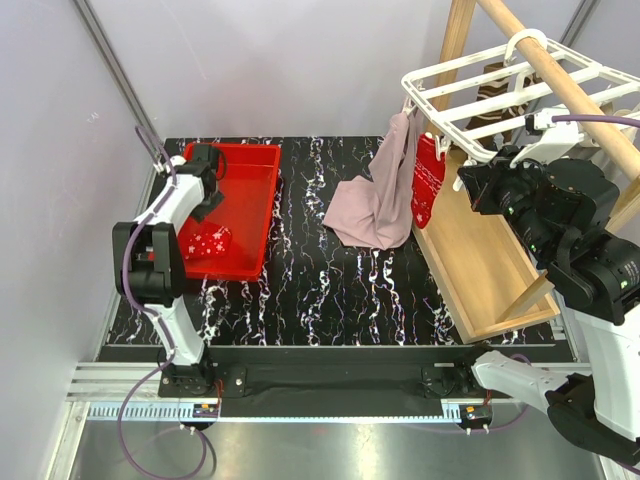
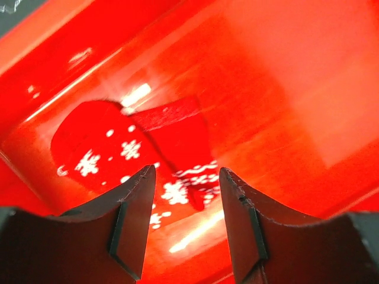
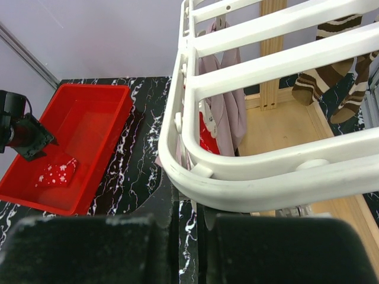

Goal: Clip the socks to the hanger
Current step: Pick up the sock from the bin.

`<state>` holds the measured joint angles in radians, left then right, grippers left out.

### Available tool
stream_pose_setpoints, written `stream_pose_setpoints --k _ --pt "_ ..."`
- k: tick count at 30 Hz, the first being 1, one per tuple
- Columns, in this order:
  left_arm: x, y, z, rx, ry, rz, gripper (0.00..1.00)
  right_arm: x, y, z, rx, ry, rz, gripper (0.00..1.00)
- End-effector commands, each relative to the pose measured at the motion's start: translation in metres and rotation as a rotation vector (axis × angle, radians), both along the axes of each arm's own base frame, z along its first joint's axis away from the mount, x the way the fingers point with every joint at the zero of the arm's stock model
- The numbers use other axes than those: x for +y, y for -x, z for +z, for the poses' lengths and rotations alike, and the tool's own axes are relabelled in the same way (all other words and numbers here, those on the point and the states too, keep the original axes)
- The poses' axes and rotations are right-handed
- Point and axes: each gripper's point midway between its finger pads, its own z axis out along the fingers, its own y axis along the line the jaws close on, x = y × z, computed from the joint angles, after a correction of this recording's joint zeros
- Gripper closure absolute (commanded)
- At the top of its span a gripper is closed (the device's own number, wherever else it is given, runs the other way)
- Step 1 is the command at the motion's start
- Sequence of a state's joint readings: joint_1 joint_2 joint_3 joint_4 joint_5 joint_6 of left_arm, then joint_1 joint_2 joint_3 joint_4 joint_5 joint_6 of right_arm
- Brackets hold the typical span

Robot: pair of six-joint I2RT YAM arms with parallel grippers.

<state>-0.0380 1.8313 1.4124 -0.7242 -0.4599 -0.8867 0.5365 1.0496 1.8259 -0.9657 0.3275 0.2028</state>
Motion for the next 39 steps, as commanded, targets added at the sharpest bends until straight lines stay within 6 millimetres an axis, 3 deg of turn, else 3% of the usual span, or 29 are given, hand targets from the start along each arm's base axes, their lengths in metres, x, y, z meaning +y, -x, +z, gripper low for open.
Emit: stream_pose_setpoints --k 1,2,4,7,19,22,25,28,31,32,34,35,36,37,39 --pt "0.011 -0.027 0.018 -0.063 -0.035 0.074 0.48 0.008 -0.004 -0.003 0.01 0.008 0.03 1.0" --pt "0.013 -0.018 -0.001 0.027 -0.043 0.09 0.48 0.007 -0.004 -0.003 0.011 0.01 0.027 1.0" --pt "0.014 -0.029 0.001 0.028 -0.042 0.126 0.48 0.005 -0.002 -0.003 0.01 0.011 0.024 1.0" --pt "0.015 -0.033 -0.014 0.064 -0.039 0.142 0.48 0.003 0.0 -0.004 0.012 0.015 0.02 1.0" --pt "0.008 -0.013 -0.067 0.117 0.068 0.169 0.53 0.003 0.001 -0.003 0.016 0.008 0.025 1.0" --pt "0.012 -0.012 -0.079 0.111 0.106 0.174 0.59 0.004 0.002 -0.003 0.017 0.004 0.027 1.0" --pt "0.011 -0.02 -0.084 0.09 0.113 0.146 0.78 0.004 0.002 -0.005 0.021 0.003 0.026 1.0" --pt "0.013 -0.025 -0.075 0.06 0.1 0.128 1.0 0.005 0.002 -0.006 0.025 0.0 0.028 1.0" --pt "0.013 -0.034 -0.044 -0.012 0.047 0.08 1.0 0.005 0.001 -0.006 0.026 0.002 0.027 1.0" --pt "0.02 -0.036 -0.029 -0.038 0.0 0.076 1.0 0.006 0.001 -0.007 0.028 -0.001 0.029 1.0" --pt "0.006 -0.042 0.014 -0.114 -0.072 -0.003 1.0 0.008 0.0 -0.007 0.03 -0.004 0.033 1.0" --pt "0.009 -0.042 0.032 -0.144 -0.13 -0.003 1.0 0.008 -0.001 -0.008 0.031 -0.004 0.032 1.0" --pt "0.005 -0.039 0.065 -0.196 -0.17 -0.04 1.0 0.008 -0.002 -0.008 0.032 -0.003 0.032 1.0" --pt "-0.009 -0.038 0.079 -0.234 -0.194 -0.081 1.0 0.008 -0.002 -0.009 0.035 -0.002 0.03 1.0" --pt "-0.019 -0.031 0.11 -0.286 -0.257 -0.15 1.0 0.009 -0.004 -0.01 0.041 -0.001 0.03 1.0"
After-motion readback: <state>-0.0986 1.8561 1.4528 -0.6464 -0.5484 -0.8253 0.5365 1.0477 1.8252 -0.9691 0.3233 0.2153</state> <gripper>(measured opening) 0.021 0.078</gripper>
